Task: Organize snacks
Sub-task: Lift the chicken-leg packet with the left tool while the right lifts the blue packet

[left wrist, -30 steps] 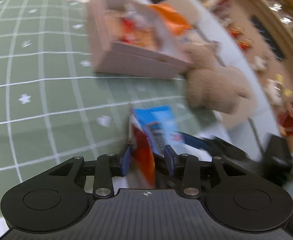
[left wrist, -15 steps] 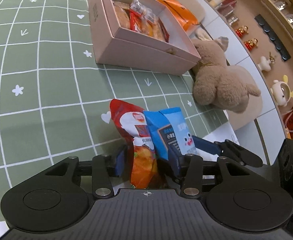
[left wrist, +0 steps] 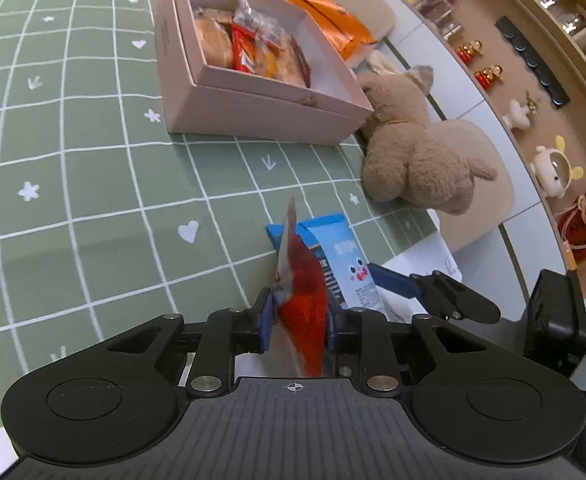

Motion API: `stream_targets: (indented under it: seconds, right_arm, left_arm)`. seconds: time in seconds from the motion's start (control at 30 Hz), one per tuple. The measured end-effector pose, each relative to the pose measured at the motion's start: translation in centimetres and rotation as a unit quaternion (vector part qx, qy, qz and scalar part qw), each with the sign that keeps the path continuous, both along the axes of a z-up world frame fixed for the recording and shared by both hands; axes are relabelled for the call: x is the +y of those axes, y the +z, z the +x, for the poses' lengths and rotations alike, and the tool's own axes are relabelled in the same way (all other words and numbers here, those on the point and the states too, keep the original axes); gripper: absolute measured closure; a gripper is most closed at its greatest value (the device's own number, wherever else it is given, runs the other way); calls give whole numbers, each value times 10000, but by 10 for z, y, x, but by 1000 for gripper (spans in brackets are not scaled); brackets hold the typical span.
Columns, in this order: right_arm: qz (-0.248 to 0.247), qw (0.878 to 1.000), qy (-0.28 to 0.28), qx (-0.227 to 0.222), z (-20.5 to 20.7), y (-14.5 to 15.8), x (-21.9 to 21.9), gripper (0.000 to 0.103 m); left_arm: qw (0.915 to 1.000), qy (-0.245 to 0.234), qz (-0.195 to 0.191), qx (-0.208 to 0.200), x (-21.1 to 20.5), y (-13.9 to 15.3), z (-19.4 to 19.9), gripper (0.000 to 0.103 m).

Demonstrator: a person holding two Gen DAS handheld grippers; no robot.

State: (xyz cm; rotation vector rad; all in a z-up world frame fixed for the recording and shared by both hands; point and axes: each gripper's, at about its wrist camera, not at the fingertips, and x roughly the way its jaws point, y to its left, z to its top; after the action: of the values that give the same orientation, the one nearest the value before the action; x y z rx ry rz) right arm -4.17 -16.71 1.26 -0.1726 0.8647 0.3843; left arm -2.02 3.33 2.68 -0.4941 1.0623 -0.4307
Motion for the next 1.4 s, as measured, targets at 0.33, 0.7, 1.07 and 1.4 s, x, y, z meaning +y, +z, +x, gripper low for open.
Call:
stream_targets:
  seconds: [0.33,0.7,1.07,1.4]
  right_arm:
    - [21,9996,278,-39,-8,0,7,17]
    - [4,10000,-17,10,-2,-5,2,0]
    - [-19,10000,-63,69,-1,-4,3,0]
    - [185,9979,258,565,-2,6,4,8]
  left_arm:
    - [9993,84,101,339,-8,-19,7,73]
    - [9984,190,207,499,17,-12,-23,66]
    - [9984,-119,184,527,6,-11,-32,68]
    - [9979,611,81,185,28,-5,-5,74]
